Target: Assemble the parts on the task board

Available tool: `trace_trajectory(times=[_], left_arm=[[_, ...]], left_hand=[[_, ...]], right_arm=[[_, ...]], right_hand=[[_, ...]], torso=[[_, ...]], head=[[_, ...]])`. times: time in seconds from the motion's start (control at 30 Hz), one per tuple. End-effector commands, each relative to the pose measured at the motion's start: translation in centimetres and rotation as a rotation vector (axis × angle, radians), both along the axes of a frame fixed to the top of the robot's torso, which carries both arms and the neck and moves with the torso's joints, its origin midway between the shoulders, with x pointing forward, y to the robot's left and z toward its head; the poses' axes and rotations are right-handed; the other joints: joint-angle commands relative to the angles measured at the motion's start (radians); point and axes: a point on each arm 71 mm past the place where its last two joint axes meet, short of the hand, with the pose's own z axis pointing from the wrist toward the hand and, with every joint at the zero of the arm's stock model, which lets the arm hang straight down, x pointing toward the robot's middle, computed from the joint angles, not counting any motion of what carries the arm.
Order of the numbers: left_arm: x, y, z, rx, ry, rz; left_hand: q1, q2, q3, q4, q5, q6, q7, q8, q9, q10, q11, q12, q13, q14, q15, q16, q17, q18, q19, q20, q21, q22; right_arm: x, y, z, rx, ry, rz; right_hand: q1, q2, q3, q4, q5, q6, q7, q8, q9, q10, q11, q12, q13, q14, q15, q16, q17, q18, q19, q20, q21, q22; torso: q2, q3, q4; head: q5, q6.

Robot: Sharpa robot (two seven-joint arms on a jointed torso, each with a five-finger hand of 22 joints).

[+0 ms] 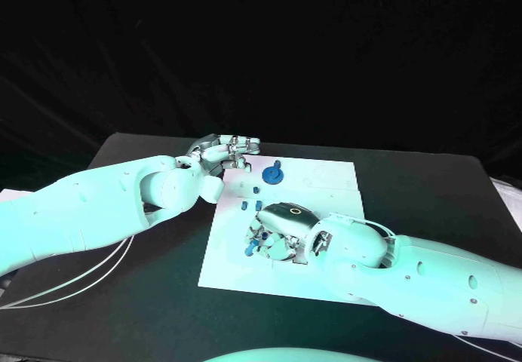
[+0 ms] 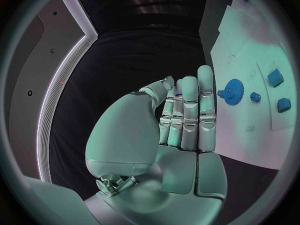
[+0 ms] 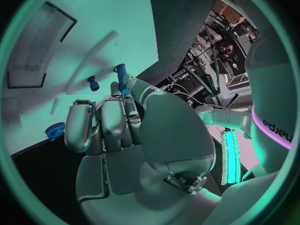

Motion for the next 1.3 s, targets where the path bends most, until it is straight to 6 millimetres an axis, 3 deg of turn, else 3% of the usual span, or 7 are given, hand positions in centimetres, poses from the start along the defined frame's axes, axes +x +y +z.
trace_trajectory(times=[0.03,0.6,0.73,0.9,1.03,1.3], left_arm=[[0.0,-0.2,0.1,-0.007,-0.005,-0.021],[-0.1,-0.2,0.1,-0.008,-0.003,-0.024],[-0.1,-0.2,0.1,-0.007,-0.002,-0.023],[-0.1,-0.2,0.1,-0.007,-0.001,-0.023],[-0.1,-0.1,0.1,-0.006,0.001,-0.023],[-0.1,-0.1,0.1,-0.006,0.003,-0.026]], left_hand=[[0.003,0.003,-0.004,-0.003,0.0,-0.005,0.004,0.003,-0.001,-0.009,0.0,0.003,0.001,-0.007,0.004,-0.006,-0.001,0.019,-0.004,-0.004,-0.003,-0.001],[0.002,0.003,-0.005,-0.002,0.0,-0.007,0.005,0.002,-0.002,-0.011,0.001,0.004,0.001,-0.007,0.004,-0.006,-0.002,0.019,-0.004,-0.004,-0.004,-0.002],[0.002,0.003,-0.005,-0.002,0.0,-0.007,0.005,0.002,-0.002,-0.011,0.001,0.004,0.001,-0.007,0.004,-0.006,-0.002,0.019,-0.004,-0.004,-0.004,-0.002],[0.002,0.003,-0.005,-0.002,0.0,-0.007,0.005,0.002,-0.002,-0.011,0.001,0.004,0.001,-0.007,0.004,-0.006,-0.002,0.019,-0.004,-0.004,-0.004,-0.002],[0.002,0.003,-0.005,-0.002,0.0,-0.007,0.005,0.002,-0.002,-0.011,0.001,0.004,0.001,-0.007,0.004,-0.006,-0.002,0.019,-0.004,-0.004,-0.004,-0.002],[0.0,0.002,-0.007,-0.002,0.0,-0.007,0.005,0.002,-0.002,-0.012,0.001,0.004,0.001,-0.008,0.004,-0.006,-0.002,0.019,-0.004,-0.003,-0.004,-0.002]], right_arm=[[-0.1,0.1,-0.4,-0.032,-0.015,-0.01],[-0.6,0.7,-0.9,-0.112,-0.013,0.028],[-0.7,0.9,-0.9,-0.103,-0.011,0.038],[-0.7,0.9,-0.6,-0.068,-0.022,0.031],[-0.6,0.7,-0.1,0.002,-0.048,0.01],[-0.7,-0.5,0.9,0.135,-0.079,-0.03]], right_hand=[[-0.004,0.004,0.0,0.005,0.006,-0.002,0.003,0.0,0.001,0.03,-0.03,0.001,-0.001,0.022,0.004,0.001,0.0,-0.012,0.0,0.006,0.005,0.001],[-0.026,-0.008,-0.009,0.011,0.008,-0.006,0.001,-0.003,0.001,0.026,-0.029,-0.006,-0.001,0.02,0.005,-0.003,-0.006,-0.01,-0.007,0.008,0.0,-0.007],[-0.075,-0.047,-0.037,0.03,0.028,-0.055,0.016,-0.033,-0.011,-0.026,-0.012,-0.039,-0.013,0.013,0.019,-0.023,-0.029,-0.004,-0.029,0.017,-0.021,-0.037],[-0.116,-0.093,-0.125,0.051,0.033,-0.21,0.033,-0.04,-0.029,-0.156,0.012,-0.079,-0.015,-0.017,0.038,-0.097,-0.115,0.023,-0.11,0.037,-0.111,-0.16],[-0.095,-0.08,-0.213,0.063,0.033,-0.257,0.033,-0.04,-0.024,-0.22,0.021,-0.057,-0.01,-0.037,0.047,-0.153,-0.182,0.037,-0.145,0.046,-0.168,-0.229],[-0.057,-0.043,-0.248,0.062,0.062,-0.217,0.037,-0.029,-0.018,-0.197,0.014,-0.002,-0.007,-0.022,0.038,-0.164,-0.198,0.033,-0.12,0.04,-0.163,-0.219]], torso=[[0.0,-0.0007,-0.0009],[0.0,-0.0006,-0.0011],[0.0,-0.0011,-0.001],[0.0,-0.001,-0.0012],[0.0,-0.0005,-0.002],[-0.001,0.0003,-0.0016]], head=[[-0.001,0.0],[-0.002,0.0],[-0.002,0.001],[-0.002,0.0],[-0.002,0.002],[-0.007,0.004]])
